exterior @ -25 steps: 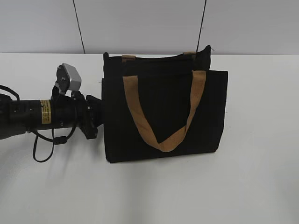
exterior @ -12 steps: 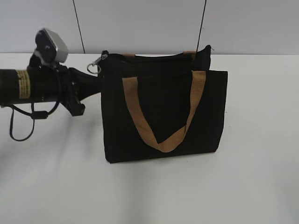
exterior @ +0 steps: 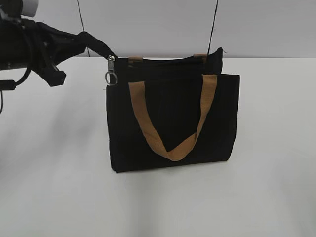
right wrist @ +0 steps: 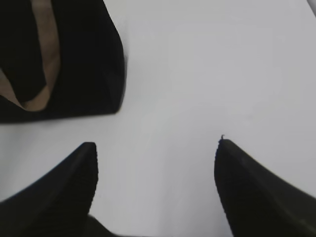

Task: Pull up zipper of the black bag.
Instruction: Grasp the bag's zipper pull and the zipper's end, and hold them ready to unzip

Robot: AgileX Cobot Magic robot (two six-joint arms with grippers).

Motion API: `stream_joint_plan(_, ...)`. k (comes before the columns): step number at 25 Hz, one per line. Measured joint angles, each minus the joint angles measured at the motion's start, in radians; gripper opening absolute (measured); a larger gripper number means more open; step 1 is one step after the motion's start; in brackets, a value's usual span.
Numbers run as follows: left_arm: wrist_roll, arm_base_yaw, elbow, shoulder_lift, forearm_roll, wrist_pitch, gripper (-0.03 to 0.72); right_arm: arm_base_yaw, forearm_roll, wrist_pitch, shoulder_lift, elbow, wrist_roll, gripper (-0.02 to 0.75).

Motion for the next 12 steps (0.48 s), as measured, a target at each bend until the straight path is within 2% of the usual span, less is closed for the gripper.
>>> stream_joint_plan(4, -0.035, 0.0, 0.0, -0.04, 0.021, 0.004, 0.025, 0.0, 0.073, -0.141, 0.065, -0.017, -0.039, 0.557)
stream_joint_plan(12, -0.074, 0.0, 0.001, -0.06, 0.026, 0.005, 0.025, 0.0, 0.25, -0.186, 0.458, -0.158, -0.359, 0.557)
